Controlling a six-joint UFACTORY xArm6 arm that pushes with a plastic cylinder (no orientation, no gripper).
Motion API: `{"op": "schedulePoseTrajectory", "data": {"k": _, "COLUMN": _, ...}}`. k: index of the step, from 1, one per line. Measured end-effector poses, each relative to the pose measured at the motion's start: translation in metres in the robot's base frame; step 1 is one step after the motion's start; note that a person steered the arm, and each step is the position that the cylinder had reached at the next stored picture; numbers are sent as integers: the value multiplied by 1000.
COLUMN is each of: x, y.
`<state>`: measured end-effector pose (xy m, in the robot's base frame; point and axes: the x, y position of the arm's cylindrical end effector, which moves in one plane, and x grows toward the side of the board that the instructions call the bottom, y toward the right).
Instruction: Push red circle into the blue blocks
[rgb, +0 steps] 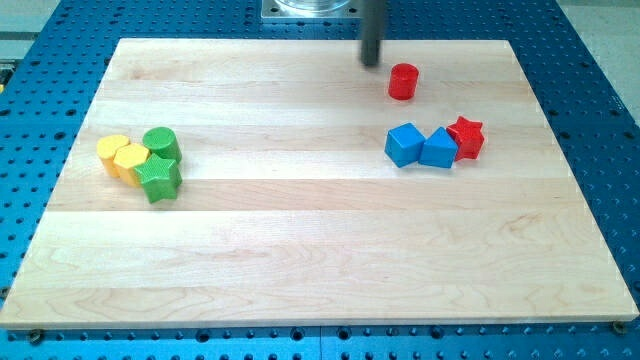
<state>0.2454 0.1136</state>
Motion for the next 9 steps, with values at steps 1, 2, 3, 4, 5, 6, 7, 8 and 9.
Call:
{"op": "schedulePoseTrajectory", "data": {"k": 1, "x": 88, "y": 24}}
{"op": "schedulePoseTrajectory", "data": {"k": 2, "x": 96, "y": 36}}
{"op": "schedulePoseTrajectory", "data": {"k": 3, "x": 69, "y": 26}}
{"op": "schedulePoseTrajectory", "data": {"k": 4, "x": 65, "y": 27}}
{"op": "schedulePoseTrajectory", "data": {"k": 5, "x": 65, "y": 33}}
{"op": "schedulePoseTrajectory", "data": {"k": 6, "x": 63, "y": 35}}
{"op": "schedulePoseTrajectory", "data": {"k": 7, "x": 61, "y": 36}}
{"op": "schedulePoseTrajectory", "data": {"k": 8, "x": 61, "y": 36}}
{"op": "schedulePoseTrajectory", "data": {"k": 9, "x": 61, "y": 37}}
